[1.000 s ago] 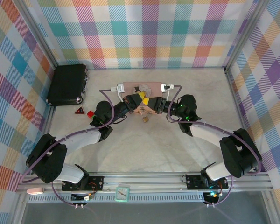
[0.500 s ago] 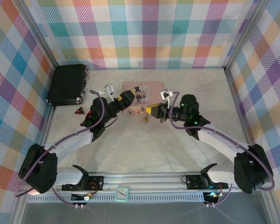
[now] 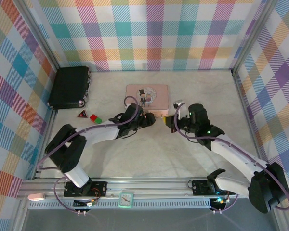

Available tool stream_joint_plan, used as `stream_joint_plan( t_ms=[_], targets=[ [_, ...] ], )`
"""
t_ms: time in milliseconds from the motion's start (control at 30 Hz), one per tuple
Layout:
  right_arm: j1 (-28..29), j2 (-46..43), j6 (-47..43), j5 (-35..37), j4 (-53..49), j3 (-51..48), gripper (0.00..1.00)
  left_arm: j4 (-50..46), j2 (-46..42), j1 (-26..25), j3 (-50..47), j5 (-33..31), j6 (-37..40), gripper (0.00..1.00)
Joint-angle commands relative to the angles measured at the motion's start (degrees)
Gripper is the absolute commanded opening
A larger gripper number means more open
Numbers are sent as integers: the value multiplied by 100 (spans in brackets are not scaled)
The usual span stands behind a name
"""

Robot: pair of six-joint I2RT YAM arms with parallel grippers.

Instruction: Unlock the padlock with the key

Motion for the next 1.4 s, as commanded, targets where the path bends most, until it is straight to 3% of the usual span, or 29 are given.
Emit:
stream_joint_plan(
  t_ms=[0, 267, 567, 867, 1167, 1367],
  targets=[
    [-55, -425, 241, 613, -505, -240, 0, -651, 473, -75, 484, -433, 377, 84],
    [-122, -1125, 545, 849, -626, -730, 0, -631, 1257, -188, 907, -721, 520, 73],
    [-152, -877, 564, 716, -461, -638, 0, -136, 1796, -197, 1153, -802, 396, 59],
    [-177, -839, 616, 718, -389, -635, 0, 81, 1898, -198, 1067, -830, 341, 26],
    [-257, -347, 1276, 549, -43, -824, 0, 380, 1465, -176, 844, -487, 67, 0],
    [-291, 219, 1759, 281, 564, -1015, 0, 770, 1327, 5, 702, 33, -475, 0]
  ],
)
